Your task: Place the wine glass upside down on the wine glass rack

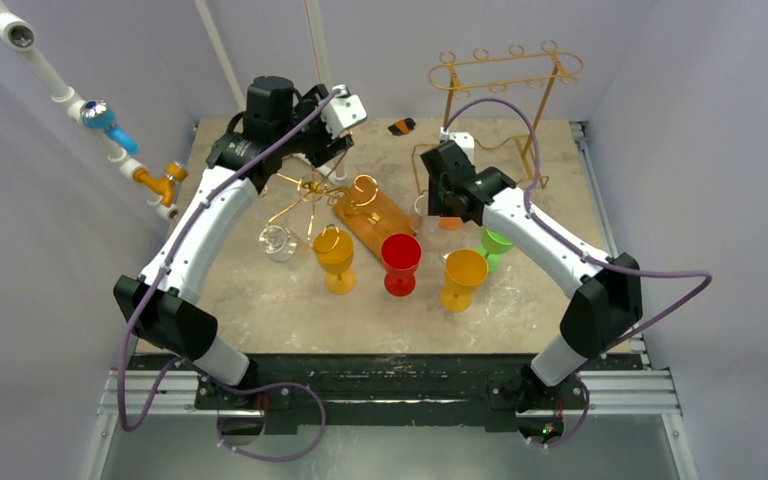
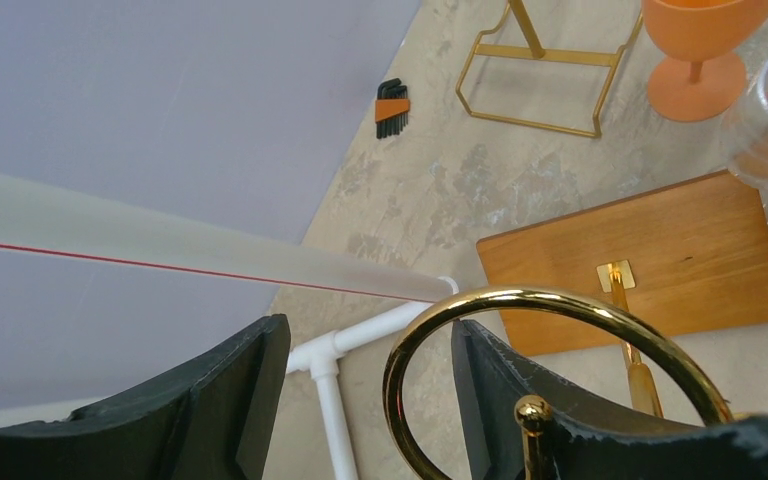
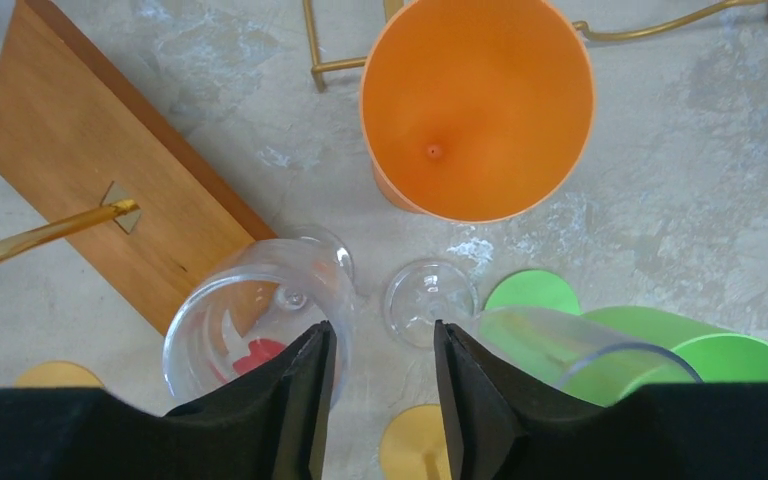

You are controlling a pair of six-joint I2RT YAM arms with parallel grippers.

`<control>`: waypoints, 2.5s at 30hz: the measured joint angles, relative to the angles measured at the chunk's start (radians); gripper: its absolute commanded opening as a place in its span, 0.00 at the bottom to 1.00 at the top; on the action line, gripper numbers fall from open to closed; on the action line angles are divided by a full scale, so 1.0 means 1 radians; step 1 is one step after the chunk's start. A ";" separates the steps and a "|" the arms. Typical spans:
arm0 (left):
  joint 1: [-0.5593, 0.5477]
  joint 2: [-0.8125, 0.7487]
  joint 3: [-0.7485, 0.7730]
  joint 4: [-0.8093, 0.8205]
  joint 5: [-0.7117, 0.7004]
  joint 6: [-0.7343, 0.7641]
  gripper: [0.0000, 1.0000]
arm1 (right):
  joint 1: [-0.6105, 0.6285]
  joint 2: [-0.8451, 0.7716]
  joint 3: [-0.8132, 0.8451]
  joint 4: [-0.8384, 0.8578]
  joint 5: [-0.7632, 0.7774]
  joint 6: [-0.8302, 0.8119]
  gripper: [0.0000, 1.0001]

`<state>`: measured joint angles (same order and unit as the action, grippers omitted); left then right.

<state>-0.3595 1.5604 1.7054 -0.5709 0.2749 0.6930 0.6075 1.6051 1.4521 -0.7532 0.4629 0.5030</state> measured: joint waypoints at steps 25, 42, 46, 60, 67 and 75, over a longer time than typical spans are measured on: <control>-0.036 0.039 0.051 -0.022 -0.038 0.003 0.64 | 0.011 -0.200 0.427 0.050 -0.433 0.002 0.67; -0.041 0.042 0.056 -0.022 -0.049 0.007 0.64 | 0.021 -0.063 0.301 0.067 -0.753 0.006 0.56; -0.042 0.043 0.056 -0.022 -0.049 0.006 0.64 | 0.021 -0.070 0.270 0.105 -0.792 0.022 0.28; -0.040 0.045 0.090 -0.037 -0.100 0.039 0.95 | 0.009 -0.092 0.229 0.170 -0.822 0.162 0.00; -0.041 0.065 0.154 -0.113 -0.124 0.096 0.99 | -0.004 -0.087 0.225 0.173 -0.837 0.200 0.00; -0.019 0.067 0.174 -0.150 -0.130 0.129 1.00 | -0.005 -0.071 0.225 0.193 -0.851 0.238 0.00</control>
<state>-0.3790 1.6276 1.8793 -0.7204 0.1448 0.8215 0.6029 1.5345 1.6772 -0.5602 -0.3885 0.7414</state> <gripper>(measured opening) 0.995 0.048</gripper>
